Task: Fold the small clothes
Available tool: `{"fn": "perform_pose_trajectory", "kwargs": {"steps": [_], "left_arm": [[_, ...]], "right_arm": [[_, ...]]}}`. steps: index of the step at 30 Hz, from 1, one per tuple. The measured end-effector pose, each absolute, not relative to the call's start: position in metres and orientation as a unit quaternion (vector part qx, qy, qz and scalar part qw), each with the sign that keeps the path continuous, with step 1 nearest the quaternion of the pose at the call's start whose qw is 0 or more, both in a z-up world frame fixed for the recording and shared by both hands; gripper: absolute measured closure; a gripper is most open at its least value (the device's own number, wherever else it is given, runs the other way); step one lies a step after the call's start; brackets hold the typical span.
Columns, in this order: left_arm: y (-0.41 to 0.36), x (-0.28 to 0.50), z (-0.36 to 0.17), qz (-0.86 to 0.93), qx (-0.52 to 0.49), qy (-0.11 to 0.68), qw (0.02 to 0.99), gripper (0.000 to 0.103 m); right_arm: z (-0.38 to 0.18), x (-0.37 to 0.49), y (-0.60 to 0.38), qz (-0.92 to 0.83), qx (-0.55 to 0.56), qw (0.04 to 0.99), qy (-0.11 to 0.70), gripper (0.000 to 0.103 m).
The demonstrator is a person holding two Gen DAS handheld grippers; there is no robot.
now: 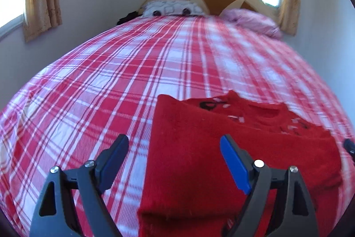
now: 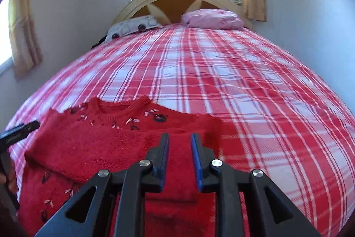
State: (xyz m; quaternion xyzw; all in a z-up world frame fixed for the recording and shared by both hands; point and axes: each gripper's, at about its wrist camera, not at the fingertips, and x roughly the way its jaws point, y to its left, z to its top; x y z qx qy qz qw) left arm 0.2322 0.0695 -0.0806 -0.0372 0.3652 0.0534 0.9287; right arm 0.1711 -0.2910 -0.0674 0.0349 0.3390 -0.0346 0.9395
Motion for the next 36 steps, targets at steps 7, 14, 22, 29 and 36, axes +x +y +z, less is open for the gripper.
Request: {"fn": "perform_pose_trajectory", "kwargs": {"steps": [7,14,22,29,36], "left_arm": [[0.088,0.261,-0.12,0.083,-0.064,0.421,0.901,0.014],[0.092,0.264,-0.124,0.079,-0.083,0.427,0.897,0.007],[0.084,0.237,-0.104,0.056,-0.046,0.405,0.912,0.008],[0.078,0.197,-0.081,0.043,0.001,0.369,0.928,0.007],[0.074,0.156,-0.081,-0.003,0.052,0.359,0.932,0.007]], "right_arm": [[-0.111,0.205,-0.296,-0.02,0.068,0.908,0.412,0.082],[-0.117,0.209,-0.302,-0.015,0.093,0.909,0.407,0.08],[-0.102,0.193,-0.295,0.001,0.095,0.917,0.386,0.055],[-0.075,0.129,-0.28,0.016,0.103,0.934,0.341,0.048],[-0.063,0.061,-0.283,0.017,0.106,0.937,0.333,0.048]]}}
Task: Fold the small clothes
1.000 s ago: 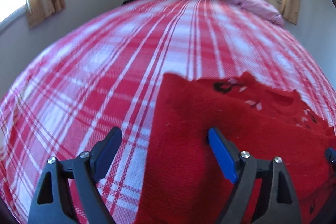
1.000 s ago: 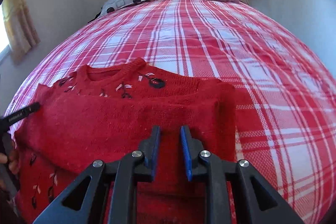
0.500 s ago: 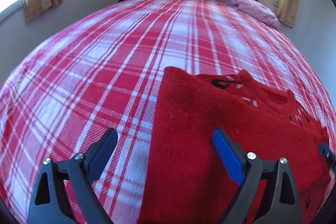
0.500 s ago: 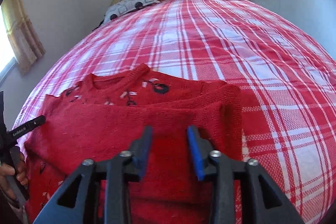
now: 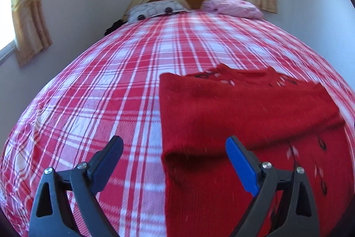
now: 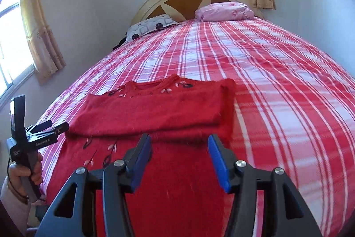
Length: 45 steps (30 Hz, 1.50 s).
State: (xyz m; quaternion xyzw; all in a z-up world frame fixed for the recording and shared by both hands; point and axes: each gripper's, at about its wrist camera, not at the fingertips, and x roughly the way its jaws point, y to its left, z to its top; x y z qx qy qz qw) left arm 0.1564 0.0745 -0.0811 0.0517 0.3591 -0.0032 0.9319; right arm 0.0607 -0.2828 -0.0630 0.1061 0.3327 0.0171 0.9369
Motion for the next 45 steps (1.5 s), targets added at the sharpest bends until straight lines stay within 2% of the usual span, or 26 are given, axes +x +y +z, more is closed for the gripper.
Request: {"fn": "perform_pose_trajectory", "kwargs": {"steps": [7,12,19,23,27,33,39,41,43,45], "left_arm": [[0.1,0.106,-0.076,-0.052,0.083,0.363,0.927,0.007],[0.115,0.068,-0.076,-0.096,0.067,0.381,0.917,0.007],[0.121,0.013,-0.124,-0.177,0.004,0.457,0.872,0.006],[0.117,0.007,-0.151,-0.188,-0.018,0.516,0.835,0.008],[0.114,0.002,-0.16,-0.211,-0.062,0.529,0.82,0.008],[0.094,0.001,-0.175,-0.219,-0.054,0.55,0.804,0.008],[0.088,0.005,-0.176,-0.219,-0.076,0.554,0.8,0.008],[0.09,0.008,-0.173,-0.22,-0.09,0.547,0.803,0.008],[0.092,0.012,-0.175,-0.22,-0.104,0.547,0.801,0.008],[0.088,0.012,-0.181,-0.224,-0.109,0.556,0.793,0.019]], "right_arm": [[-0.074,0.001,-0.291,0.005,0.099,0.929,0.356,0.048],[-0.088,-0.034,-0.297,0.006,0.11,0.918,0.38,0.048],[-0.108,-0.083,-0.301,0.034,0.14,0.9,0.412,0.048],[-0.122,-0.102,-0.299,0.032,0.152,0.887,0.435,0.048],[-0.141,-0.114,-0.299,0.031,0.163,0.873,0.458,0.048],[-0.163,-0.114,-0.296,0.051,0.198,0.849,0.487,0.048],[-0.177,-0.111,-0.276,0.067,0.161,0.841,0.513,0.048],[-0.178,-0.111,-0.272,0.073,0.155,0.842,0.512,0.051],[-0.177,-0.11,-0.27,0.083,0.155,0.842,0.51,0.067],[-0.177,-0.111,-0.268,0.085,0.148,0.842,0.511,0.072]]}}
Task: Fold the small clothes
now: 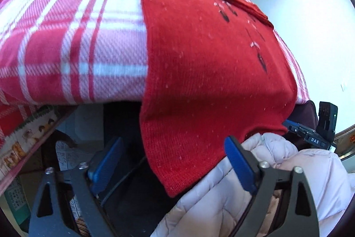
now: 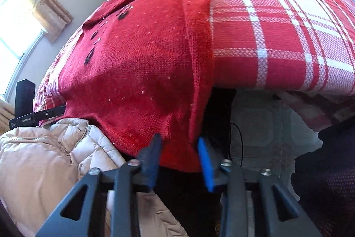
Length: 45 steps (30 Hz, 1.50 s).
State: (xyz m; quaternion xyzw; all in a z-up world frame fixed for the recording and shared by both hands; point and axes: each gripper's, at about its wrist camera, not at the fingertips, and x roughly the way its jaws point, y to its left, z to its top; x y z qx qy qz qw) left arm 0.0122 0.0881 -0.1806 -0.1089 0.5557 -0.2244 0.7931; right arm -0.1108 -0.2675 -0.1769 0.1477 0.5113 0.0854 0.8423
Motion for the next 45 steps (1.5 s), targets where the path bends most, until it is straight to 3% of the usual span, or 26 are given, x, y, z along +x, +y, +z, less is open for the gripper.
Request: {"fn": "perform_pose_trajectory", "kwargs": {"steps": [2,9,13,15,16,17,24,30,34,45], "left_arm": [[0.08,0.01,-0.182,-0.228,-0.093,0.553,0.796,0.02],[0.085,0.005,-0.181,-0.24,-0.095,0.548,0.796,0.044],[0.111,-0.001,-0.182,-0.237,-0.111,0.549,0.793,0.051],[0.113,-0.002,-0.181,-0.231,-0.111,0.549,0.795,0.082],[0.114,-0.002,-0.181,-0.228,-0.114,0.55,0.795,0.088],[0.115,-0.001,-0.181,-0.231,-0.122,0.552,0.792,0.09],[0.113,-0.003,-0.154,-0.27,-0.141,0.534,0.789,0.094],[0.116,0.002,-0.098,-0.298,-0.164,0.48,0.809,0.094],[0.114,0.008,-0.081,-0.3,-0.153,0.458,0.823,0.094],[0.113,0.005,-0.081,-0.304,-0.16,0.457,0.821,0.094]], "right_arm": [[-0.177,-0.111,-0.266,0.085,0.137,0.844,0.512,0.073],[-0.18,-0.11,-0.275,0.077,0.158,0.841,0.511,0.073],[-0.182,-0.11,-0.281,0.083,0.174,0.837,0.513,0.073],[-0.18,-0.11,-0.279,0.091,0.171,0.836,0.514,0.077],[-0.179,-0.111,-0.278,0.098,0.17,0.835,0.514,0.091],[-0.178,-0.11,-0.276,0.101,0.171,0.834,0.514,0.094],[-0.152,-0.111,-0.286,0.148,0.245,0.83,0.478,0.103],[-0.101,-0.103,-0.305,0.194,0.32,0.837,0.399,0.103],[-0.08,-0.093,-0.315,0.152,0.291,0.866,0.377,0.103],[-0.166,-0.114,-0.323,0.077,0.318,0.799,0.504,0.102]]}}
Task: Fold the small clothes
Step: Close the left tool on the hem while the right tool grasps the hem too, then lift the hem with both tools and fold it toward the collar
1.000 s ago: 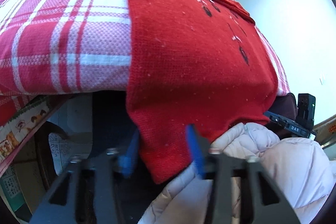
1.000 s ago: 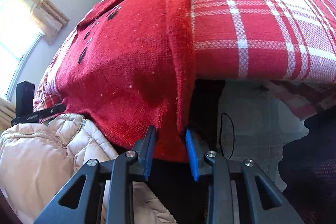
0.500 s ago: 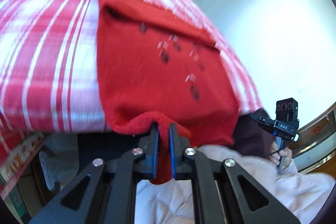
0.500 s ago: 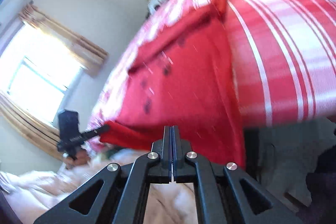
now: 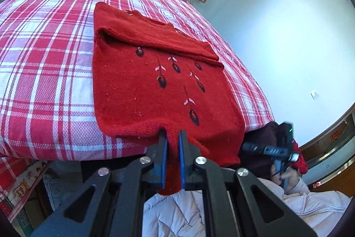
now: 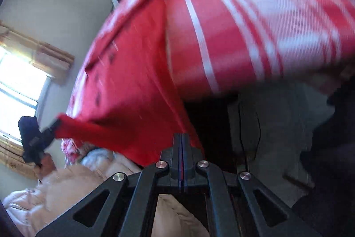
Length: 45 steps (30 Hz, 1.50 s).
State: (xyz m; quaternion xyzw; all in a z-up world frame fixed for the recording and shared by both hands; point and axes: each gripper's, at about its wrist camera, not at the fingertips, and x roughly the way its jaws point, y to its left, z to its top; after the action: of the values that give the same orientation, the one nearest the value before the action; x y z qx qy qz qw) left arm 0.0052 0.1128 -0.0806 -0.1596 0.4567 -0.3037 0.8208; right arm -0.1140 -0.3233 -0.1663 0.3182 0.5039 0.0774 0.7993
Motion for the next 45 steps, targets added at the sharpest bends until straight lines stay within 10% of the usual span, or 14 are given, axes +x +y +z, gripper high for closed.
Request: {"fn": "perform_pose_trajectory", "kwargs": {"steps": [8,10,12,17,26,45], "left_arm": [[0.107,0.002,-0.083,-0.3,-0.147,0.457,0.824,0.094],[0.106,0.002,-0.083,-0.298,-0.144,0.457,0.825,0.094],[0.106,0.002,-0.083,-0.296,-0.14,0.456,0.827,0.094],[0.106,0.003,-0.086,-0.294,-0.141,0.458,0.827,0.094],[0.103,0.002,-0.093,-0.3,-0.146,0.468,0.819,0.094],[0.125,0.113,-0.061,-0.253,-0.2,0.437,0.84,0.094]], "right_arm": [[-0.174,-0.12,-0.335,0.078,0.37,0.784,0.492,0.094],[-0.176,-0.125,-0.34,0.077,0.386,0.782,0.483,0.045],[-0.174,-0.124,-0.339,0.075,0.403,0.783,0.467,0.025],[-0.17,-0.118,-0.327,0.071,0.36,0.798,0.479,0.026],[-0.19,-0.105,-0.299,0.107,0.329,0.775,0.529,0.094],[-0.094,0.037,-0.347,0.174,0.46,0.792,0.362,0.096]]}}
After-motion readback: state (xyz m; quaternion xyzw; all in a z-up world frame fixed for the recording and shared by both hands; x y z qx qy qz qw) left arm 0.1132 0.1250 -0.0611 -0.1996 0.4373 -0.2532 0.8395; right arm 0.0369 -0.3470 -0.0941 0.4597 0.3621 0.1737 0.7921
